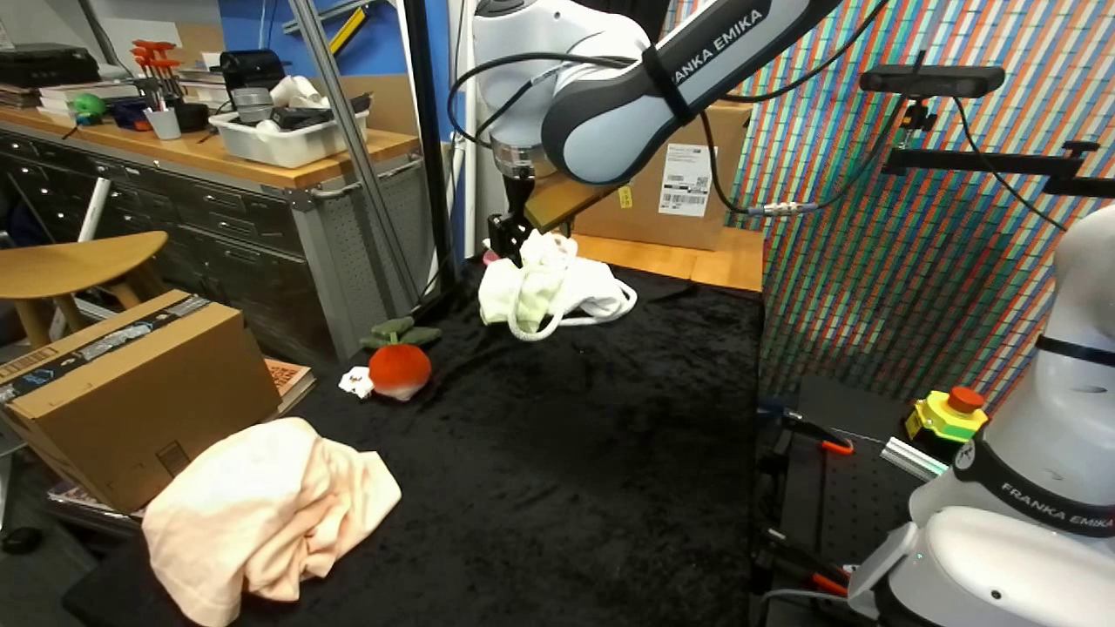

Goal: Move the things on the table to the back right corner

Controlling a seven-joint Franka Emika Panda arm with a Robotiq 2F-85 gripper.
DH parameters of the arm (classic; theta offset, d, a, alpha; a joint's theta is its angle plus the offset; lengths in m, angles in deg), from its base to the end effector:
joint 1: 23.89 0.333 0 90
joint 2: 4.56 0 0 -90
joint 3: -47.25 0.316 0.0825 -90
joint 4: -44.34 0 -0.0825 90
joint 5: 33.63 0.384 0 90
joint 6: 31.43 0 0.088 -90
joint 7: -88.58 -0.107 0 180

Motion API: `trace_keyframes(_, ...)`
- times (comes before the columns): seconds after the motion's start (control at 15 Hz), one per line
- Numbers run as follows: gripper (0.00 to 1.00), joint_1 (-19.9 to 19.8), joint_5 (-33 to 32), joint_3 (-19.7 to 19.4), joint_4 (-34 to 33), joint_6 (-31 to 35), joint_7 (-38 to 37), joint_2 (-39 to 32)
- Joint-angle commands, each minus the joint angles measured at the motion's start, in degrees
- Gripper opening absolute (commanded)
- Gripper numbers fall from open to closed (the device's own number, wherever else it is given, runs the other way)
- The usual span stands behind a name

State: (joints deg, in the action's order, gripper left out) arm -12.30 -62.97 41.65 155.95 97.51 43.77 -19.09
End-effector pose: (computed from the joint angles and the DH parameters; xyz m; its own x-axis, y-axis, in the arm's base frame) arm 0.6110 0.0529 0.3597 0.9149 -0.2926 0.2780 -0.3741 -0.8733 0.3120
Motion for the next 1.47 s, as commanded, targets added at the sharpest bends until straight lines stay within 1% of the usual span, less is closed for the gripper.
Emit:
trace_keyframes(0.0,1.00,0.86,0.00,4.09,-0.37,-1.96,2.94,1.38)
trace_keyframes(0.2,1.00,1.53,2.86,7.85,-3.34,-4.30,8.98,-0.19)
trace_keyframes(0.4,1.00,1.99,8.63,11.14,-8.93,-9.46,18.49,-3.53)
trace_keyframes(0.6,1.00,2.89,12.68,12.85,-15.91,-15.04,25.04,-7.99)
trace_keyframes(0.87,1.00,4.03,15.49,13.29,-23.77,-18.42,29.14,-14.28)
trace_keyframes(1.0,1.00,4.33,16.39,13.13,-26.63,-18.19,30.73,-17.02)
trace_keyframes(1.4,1.00,4.86,16.43,12.71,-33.11,-16.92,34.92,-23.29)
